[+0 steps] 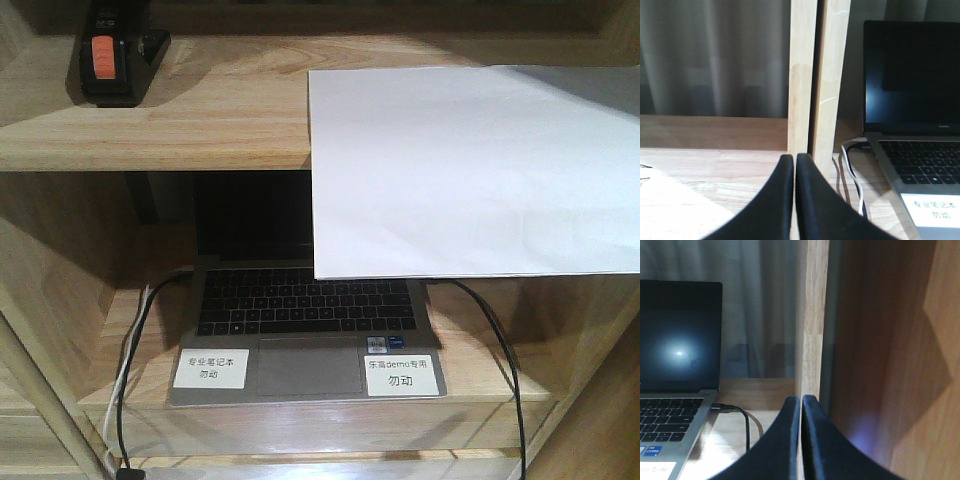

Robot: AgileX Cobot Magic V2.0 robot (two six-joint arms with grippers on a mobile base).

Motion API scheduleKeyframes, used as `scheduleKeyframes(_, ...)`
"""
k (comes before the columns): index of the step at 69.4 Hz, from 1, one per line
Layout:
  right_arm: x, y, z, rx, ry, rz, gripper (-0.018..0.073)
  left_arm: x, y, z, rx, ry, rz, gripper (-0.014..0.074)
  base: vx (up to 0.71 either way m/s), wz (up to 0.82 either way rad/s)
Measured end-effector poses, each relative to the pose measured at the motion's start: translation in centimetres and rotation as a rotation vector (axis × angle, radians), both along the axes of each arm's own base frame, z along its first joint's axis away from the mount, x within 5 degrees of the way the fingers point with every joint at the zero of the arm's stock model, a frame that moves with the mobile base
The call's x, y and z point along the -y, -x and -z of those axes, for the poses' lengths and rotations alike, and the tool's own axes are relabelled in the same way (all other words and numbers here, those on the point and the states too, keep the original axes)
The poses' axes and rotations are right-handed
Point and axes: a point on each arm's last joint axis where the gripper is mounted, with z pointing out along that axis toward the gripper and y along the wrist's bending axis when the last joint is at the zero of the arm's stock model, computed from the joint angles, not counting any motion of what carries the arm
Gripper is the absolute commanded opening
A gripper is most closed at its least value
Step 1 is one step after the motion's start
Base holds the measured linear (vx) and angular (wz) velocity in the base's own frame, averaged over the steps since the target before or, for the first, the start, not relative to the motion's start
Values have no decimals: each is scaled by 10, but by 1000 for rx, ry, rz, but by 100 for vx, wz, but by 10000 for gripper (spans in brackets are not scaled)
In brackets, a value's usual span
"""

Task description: Grab stapler and paper to desk for stapling

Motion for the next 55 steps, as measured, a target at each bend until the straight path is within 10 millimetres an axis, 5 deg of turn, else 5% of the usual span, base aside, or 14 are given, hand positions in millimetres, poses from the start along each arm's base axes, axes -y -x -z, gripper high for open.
scheduleKeyframes(55, 0, 0, 0, 0, 0, 0, -6, 0, 0, 0, 0, 0, 0, -6, 0, 0)
